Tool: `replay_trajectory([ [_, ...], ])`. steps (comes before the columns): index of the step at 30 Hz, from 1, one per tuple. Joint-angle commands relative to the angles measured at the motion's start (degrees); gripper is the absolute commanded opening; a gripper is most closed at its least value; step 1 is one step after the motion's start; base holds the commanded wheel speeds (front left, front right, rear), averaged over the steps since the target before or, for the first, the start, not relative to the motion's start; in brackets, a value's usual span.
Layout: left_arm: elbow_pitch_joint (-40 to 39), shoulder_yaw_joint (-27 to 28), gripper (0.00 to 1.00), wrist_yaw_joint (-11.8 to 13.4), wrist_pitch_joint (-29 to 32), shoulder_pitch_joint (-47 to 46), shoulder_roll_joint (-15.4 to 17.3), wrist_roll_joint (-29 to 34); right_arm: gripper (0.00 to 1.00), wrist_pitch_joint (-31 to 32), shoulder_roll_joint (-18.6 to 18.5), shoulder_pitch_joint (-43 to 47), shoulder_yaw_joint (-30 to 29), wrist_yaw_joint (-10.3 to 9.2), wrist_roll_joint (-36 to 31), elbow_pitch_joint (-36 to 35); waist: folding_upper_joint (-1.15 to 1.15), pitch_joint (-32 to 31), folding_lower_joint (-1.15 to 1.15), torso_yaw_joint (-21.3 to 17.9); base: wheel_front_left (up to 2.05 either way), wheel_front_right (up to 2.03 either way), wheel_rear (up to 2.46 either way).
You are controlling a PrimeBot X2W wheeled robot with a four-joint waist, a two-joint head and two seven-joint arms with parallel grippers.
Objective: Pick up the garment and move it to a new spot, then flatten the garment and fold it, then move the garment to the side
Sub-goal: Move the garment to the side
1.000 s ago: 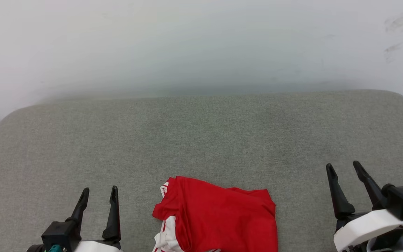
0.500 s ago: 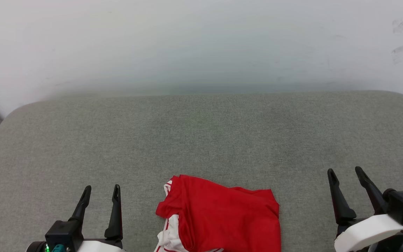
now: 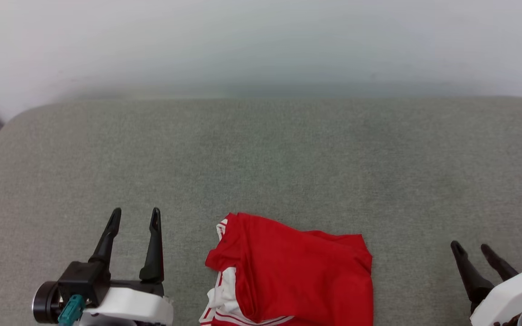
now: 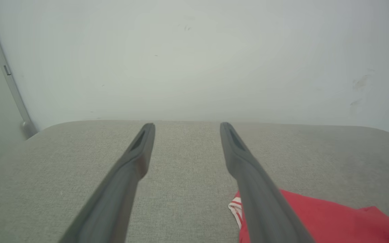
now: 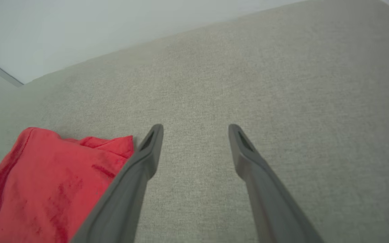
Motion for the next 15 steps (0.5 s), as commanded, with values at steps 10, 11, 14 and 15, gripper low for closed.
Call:
replay_trajectory([
  [10, -1.25, 1.02, 1.0, -2.11, -0.13, -5.0, -2.8, 2.15, 1.0, 12.17, -4.07, -3.57, 10.7, 0.0, 14.94, 4.07, 0.0, 7.15, 0.0, 3.56, 0.0, 0.0, 0.0],
  [11, -1.16, 1.24, 1.0, -2.27, -0.13, -5.4, -3.03, 2.21, 1.0, 13.06, -4.12, -4.24, 11.64, 0.0, 16.46, 4.53, 0.0, 7.73, 0.0, 3.75, 0.0, 0.0, 0.0],
  [14, -0.75, 1.77, 1.0, -3.07, -0.13, -6.58, -3.58, 2.8, 1.0, 15.88, -4.09, -5.98, 14.28, 0.0, 19.86, 6.22, 0.0, 9.25, 0.0, 4.31, 0.0, 0.0, 0.0],
  [15, -0.66, 1.94, 1.0, -3.2, -0.13, -6.86, -3.74, 2.88, 1.0, 16.78, -3.98, -6.45, 14.84, 0.0, 20.69, 7.24, 0.0, 9.62, 0.0, 4.48, 0.0, 0.0, 0.0],
])
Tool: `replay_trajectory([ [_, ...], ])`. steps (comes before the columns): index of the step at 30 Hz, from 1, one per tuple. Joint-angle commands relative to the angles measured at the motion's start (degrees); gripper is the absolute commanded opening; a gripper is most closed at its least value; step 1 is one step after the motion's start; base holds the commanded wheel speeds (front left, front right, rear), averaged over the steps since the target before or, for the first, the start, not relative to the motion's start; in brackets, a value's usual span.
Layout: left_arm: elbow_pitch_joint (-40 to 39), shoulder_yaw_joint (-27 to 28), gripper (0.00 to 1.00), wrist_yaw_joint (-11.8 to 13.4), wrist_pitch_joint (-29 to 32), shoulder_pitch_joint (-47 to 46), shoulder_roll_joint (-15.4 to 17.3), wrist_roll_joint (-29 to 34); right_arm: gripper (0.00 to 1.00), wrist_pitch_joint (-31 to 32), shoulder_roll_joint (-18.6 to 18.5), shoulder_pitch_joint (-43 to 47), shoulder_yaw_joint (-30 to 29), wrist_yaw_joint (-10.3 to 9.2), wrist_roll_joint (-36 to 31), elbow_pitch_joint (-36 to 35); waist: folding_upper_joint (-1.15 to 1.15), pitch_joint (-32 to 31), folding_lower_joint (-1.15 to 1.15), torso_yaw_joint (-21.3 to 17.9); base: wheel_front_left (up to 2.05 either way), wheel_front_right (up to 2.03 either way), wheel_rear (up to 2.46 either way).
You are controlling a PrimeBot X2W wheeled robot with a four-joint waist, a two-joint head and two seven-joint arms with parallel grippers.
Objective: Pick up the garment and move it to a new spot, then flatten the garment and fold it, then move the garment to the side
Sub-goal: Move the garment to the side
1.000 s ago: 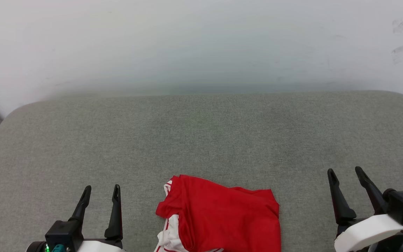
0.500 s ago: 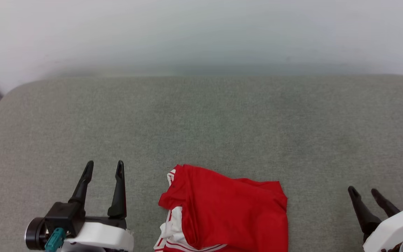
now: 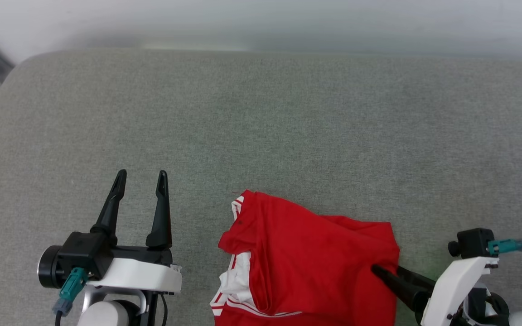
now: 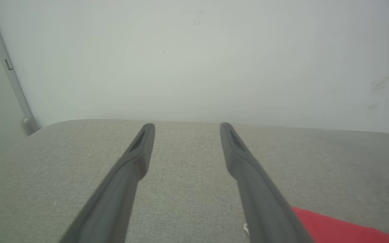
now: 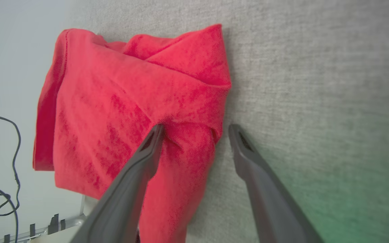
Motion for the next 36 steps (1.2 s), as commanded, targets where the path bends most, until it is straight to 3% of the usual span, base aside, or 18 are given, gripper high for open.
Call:
replay_trajectory([
  [1, 0.15, 0.36, 1.0, -0.34, -0.13, -0.69, -0.24, 0.45, 1.0, 1.12, -0.02, -0.63, 0.58, -0.04, 0.59, 1.44, 0.0, 1.02, -0.01, 0.68, 0.0, 0.0, 0.0],
  [6, 0.77, 1.03, 1.0, -1.36, -0.13, -1.7, -1.45, 1.17, 1.0, 5.8, 0.44, -1.38, 2.95, -0.07, 2.86, 6.6, 0.0, 2.31, -0.01, 1.54, 0.0, 0.0, 0.0],
  [7, 0.98, 1.25, 1.0, -1.51, -0.13, -1.62, -1.62, 1.4, 0.49, 6.57, 0.43, -1.43, 3.3, -0.08, 3.0, 7.28, 0.0, 2.43, -0.01, 1.68, 0.0, 0.0, 0.0],
  [8, 1.12, 1.49, 1.0, -1.73, -0.13, -1.65, -1.79, 1.56, 0.09, 6.91, 0.28, -1.62, 3.47, -0.09, 3.05, 7.6, 0.0, 2.5, -0.01, 1.79, 0.0, 0.0, 0.0],
  [9, 1.21, 1.74, 1.0, -1.98, -0.13, -1.73, -1.96, 1.64, 0.0, 7.58, 0.25, -1.82, 3.81, -0.09, 3.33, 7.81, 0.0, 2.5, -0.01, 1.88, 0.0, 0.0, 0.0],
  [17, 2.6, 3.69, 1.0, -2.87, -0.13, 0.21, -2.84, 2.8, 0.0, 4.06, -1.7, -4.61, 5.38, -0.04, 1.81, 4.26, 0.0, -1.34, -0.01, 1.13, 0.0, 0.0, 0.0],
  [22, 2.67, 4.43, 1.0, -3.44, -0.12, 1.68, -2.52, 3.45, 0.0, 0.62, -4.0, -6.25, 6.4, -0.03, -4.45, 2.9, 0.0, -4.75, -0.01, -1.15, 0.0, 0.0, 0.0],
  [28, 2.26, 5.22, 1.0, -3.68, -0.12, 3.31, -1.94, 3.89, 0.0, -0.5, -5.82, -7.61, 5.95, -0.03, -11.86, 2.21, 0.0, -6.92, -0.01, -5.24, 0.0, 0.0, 0.0],
  [36, 0.27, 5.53, 1.0, -3.37, -0.12, 4.36, -1.9, 4.44, 0.0, 0.41, -8.1, -9.94, 3.84, -0.03, -18.01, 1.21, 0.0, -6.49, -0.01, -15.25, 0.0, 0.0, 0.0],
])
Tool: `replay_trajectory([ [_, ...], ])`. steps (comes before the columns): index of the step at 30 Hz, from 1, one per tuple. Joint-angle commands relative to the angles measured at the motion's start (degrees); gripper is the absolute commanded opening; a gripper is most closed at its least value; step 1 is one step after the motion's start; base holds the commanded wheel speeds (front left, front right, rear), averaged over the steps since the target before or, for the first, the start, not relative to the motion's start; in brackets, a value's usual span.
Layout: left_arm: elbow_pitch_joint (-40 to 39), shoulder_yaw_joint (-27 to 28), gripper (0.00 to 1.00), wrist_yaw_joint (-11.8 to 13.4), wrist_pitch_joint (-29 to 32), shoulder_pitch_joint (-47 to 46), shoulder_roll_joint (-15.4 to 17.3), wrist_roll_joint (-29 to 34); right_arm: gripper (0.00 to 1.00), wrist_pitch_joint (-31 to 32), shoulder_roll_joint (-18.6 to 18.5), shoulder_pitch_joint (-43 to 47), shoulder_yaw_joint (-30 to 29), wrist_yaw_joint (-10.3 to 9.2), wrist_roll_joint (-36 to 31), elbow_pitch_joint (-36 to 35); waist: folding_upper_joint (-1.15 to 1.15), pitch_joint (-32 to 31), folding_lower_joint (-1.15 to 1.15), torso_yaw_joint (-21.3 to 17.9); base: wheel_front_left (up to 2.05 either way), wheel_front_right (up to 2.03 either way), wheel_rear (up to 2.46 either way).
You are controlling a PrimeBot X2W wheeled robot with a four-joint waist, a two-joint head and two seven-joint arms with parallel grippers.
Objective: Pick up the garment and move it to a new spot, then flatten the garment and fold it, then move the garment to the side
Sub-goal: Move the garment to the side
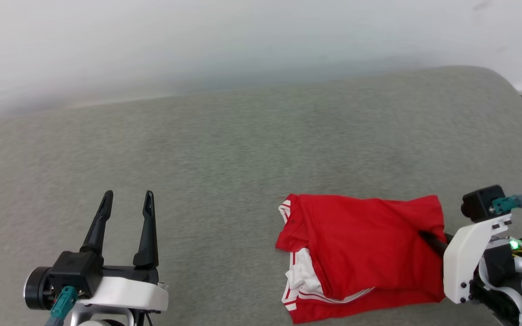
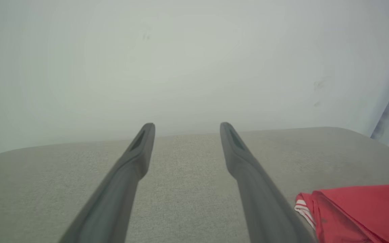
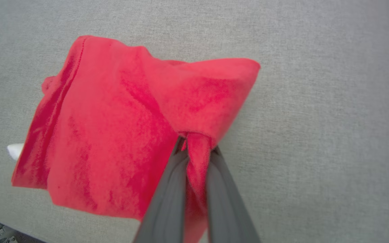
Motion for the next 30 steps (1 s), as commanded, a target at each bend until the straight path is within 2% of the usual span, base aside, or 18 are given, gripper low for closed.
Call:
replay_trajectory([
  [1, -0.26, 0.2, 1.0, 0.07, -0.11, -0.18, 0.27, 0.37, 0.0, -0.28, -0.39, -1.1, -0.21, -0.04, -0.36, -0.14, 0.0, 0.54, 0.0, -4.12, 0.0, 0.0, 0.0],
  [3, -0.58, 0.17, 1.0, -0.13, -0.11, -0.84, 0.56, 0.46, 0.0, -0.6, -0.68, -1.94, -0.79, -0.04, -0.58, 0.17, 0.0, 1.62, 0.0, -6.58, 0.0, 0.0, 0.0],
  [4, -1.06, 0.06, 1.0, -0.24, -0.11, -1.95, 0.91, 0.65, 0.0, -1.64, -0.85, -4.14, -0.79, -0.04, -0.48, 1.39, 0.0, 3.86, 0.0, -10.14, 0.0, 0.0, 0.0],
  [6, -1.56, -0.08, 1.0, -0.38, 0.05, -2.89, 1.26, 0.92, 0.0, -2.9, -0.7, -6.2, -0.4, -0.04, -0.42, 2.92, 0.0, 5.81, 0.0, -12.35, 0.0, 0.0, 0.0],
  [13, -4.76, -1.15, 1.0, -1.24, 2.07, -7.44, 3.29, 2.19, 0.0, -9.82, -0.63, -15.43, 0.28, -0.04, -0.74, 10.08, 0.0, 14.3, 0.0, -16.98, 0.0, 0.0, 0.0],
  [21, -10.28, -2.05, 1.0, -2.53, 4.83, -13.42, 6.08, 4.04, 0.0, -16.04, -4.37, -25.32, -3.82, -0.04, -3.55, 17.77, 0.0, 23.34, 0.0, -17.28, 0.0, 0.0, 0.0],
  [30, -13.13, -4.16, 1.0, -3.97, 6.29, -18.54, 7.05, 4.77, 0.0, -22.16, -8.12, -32.66, -12.05, -0.04, -9.03, 26.49, 0.0, 29.14, 0.0, -14.42, 0.0, 0.0, 0.0],
])
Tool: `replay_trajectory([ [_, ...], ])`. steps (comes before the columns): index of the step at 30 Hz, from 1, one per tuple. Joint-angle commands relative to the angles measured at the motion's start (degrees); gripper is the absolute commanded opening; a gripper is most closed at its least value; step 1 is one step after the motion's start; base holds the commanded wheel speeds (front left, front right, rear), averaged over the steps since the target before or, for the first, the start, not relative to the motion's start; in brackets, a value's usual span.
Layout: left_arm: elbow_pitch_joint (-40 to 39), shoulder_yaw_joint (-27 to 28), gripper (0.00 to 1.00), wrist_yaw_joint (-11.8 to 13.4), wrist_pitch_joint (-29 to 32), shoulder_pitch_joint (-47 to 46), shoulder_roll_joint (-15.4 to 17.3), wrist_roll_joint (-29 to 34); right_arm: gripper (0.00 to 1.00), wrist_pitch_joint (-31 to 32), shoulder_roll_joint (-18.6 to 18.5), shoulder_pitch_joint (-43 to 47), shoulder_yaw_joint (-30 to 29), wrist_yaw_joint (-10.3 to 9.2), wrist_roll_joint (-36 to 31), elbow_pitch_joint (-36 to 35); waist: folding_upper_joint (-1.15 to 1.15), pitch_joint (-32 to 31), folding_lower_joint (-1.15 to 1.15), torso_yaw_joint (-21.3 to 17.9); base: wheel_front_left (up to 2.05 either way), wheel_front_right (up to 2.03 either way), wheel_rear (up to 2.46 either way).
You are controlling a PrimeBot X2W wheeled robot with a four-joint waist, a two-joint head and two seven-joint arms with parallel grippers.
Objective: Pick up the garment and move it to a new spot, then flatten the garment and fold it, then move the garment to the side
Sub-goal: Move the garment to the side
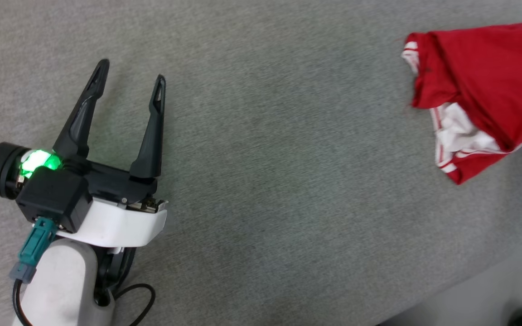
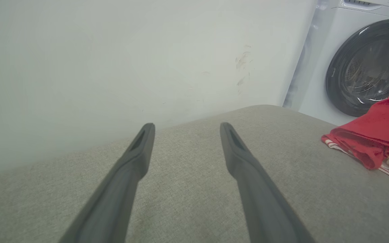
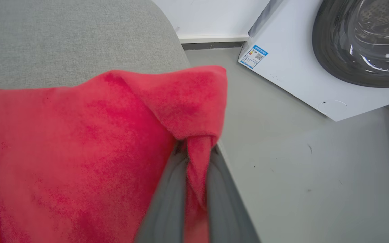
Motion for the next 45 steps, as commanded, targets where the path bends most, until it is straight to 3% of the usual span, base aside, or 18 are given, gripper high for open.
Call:
replay_trajectory([
  [1, -0.26, -0.37, 1.0, -0.37, 0.03, -1.41, 0.27, 0.3, 0.0, -1.67, 0.08, -1.34, -1.43, -0.04, -0.75, 1.39, 0.0, 1.97, -0.01, 1.69, 0.0, 0.0, 0.0],
  [5, 0.11, -1.05, 1.0, -0.58, -0.12, -2.39, 0.35, 0.37, 0.0, -4.46, 1.47, -2.3, -4.1, -0.04, -2.95, 5.3, 0.0, 2.81, -0.01, 2.58, 0.0, 0.0, 0.0],
  [6, 0.25, -1.06, 1.0, -0.54, -0.3, -2.45, 0.33, 0.34, 0.09, -5.26, 1.9, -2.46, -4.7, -0.04, -3.51, 6.46, 0.0, 2.82, -0.01, 2.72, 0.0, 0.0, 0.0],
  [7, 0.47, -1.13, 1.0, -0.44, -0.41, -2.39, 0.29, 0.29, 0.32, -5.86, 2.35, -2.42, -5.27, -0.04, -4.0, 7.69, 0.0, 2.8, -0.01, 2.86, 0.0, 0.0, 0.0],
  [9, 0.79, -1.23, 1.0, -0.41, -0.6, -2.38, 0.28, 0.11, 1.0, -7.4, 3.0, -2.77, -6.12, -0.04, -4.89, 9.82, 0.0, 2.63, -0.01, 3.1, 0.0, 0.0, 0.0],
  [18, 3.21, -1.07, 1.0, 0.62, -2.17, -0.04, -0.18, -0.92, 1.0, -14.76, 3.6, -3.59, -8.17, -0.04, -11.0, 16.13, 0.0, -1.72, -0.01, 3.49, 0.0, 0.0, 0.0],
  [25, 5.69, -0.39, 1.0, 2.18, -3.95, 3.35, -1.45, -2.29, 1.0, -18.96, 4.98, -0.76, -9.1, -0.04, -14.27, 15.15, 0.0, -8.5, -0.01, 4.4, 0.0, 0.0, 0.0],
  [37, 8.08, 1.3, 1.0, 5.6, -4.71, 11.36, -3.39, -4.33, 1.0, -20.47, 10.97, 13.5, -9.37, -0.04, -15.06, -0.28, 0.0, -19.12, -0.01, 7.57, 0.0, 0.0, 0.0],
  [45, 10.39, 1.95, 1.0, 7.36, -4.93, 17.12, -4.82, -6.16, 1.0, -17.97, 16.86, 27.42, -10.47, -0.04, -15.33, -14.43, 0.0, -25.39, -0.01, 12.36, 0.0, 0.0, 0.0],
])
